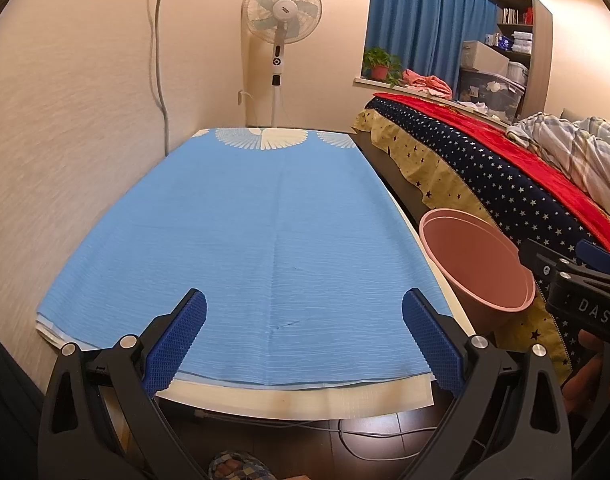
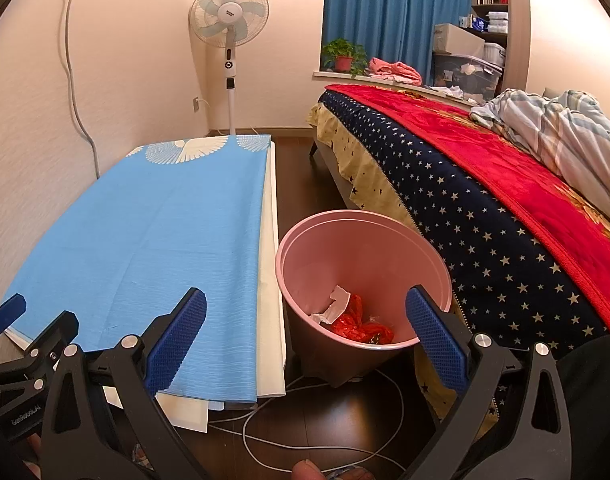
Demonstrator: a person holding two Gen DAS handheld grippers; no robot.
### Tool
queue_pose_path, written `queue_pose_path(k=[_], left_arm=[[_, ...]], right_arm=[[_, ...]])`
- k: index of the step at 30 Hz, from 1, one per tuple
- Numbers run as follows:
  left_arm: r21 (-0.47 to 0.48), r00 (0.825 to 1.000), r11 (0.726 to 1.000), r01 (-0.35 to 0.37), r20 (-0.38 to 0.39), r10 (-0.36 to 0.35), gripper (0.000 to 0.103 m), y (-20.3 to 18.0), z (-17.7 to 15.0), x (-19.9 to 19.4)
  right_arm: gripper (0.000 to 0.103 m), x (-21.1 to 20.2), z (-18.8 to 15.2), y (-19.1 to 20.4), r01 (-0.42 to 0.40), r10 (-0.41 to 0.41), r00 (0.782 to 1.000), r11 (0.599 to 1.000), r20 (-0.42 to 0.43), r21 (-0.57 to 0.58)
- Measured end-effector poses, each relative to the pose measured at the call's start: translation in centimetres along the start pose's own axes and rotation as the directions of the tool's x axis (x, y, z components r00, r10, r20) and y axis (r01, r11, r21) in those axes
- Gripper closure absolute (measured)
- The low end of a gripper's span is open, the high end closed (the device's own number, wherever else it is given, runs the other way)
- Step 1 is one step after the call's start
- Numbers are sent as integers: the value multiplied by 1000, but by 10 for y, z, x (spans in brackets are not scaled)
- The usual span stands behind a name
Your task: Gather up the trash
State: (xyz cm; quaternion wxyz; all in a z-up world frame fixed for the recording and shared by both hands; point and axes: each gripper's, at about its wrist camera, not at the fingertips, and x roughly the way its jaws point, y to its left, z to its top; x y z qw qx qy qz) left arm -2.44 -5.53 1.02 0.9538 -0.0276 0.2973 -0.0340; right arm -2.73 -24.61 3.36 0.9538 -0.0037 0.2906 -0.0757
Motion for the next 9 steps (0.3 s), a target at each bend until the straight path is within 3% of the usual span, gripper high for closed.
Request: queue_pose_path(k=[9], left_arm=[[4, 1000, 1000, -13, 4, 13, 8, 1, 2, 0]], right_arm=[[5, 1, 0, 0, -2, 2, 1000, 1000, -4, -3]])
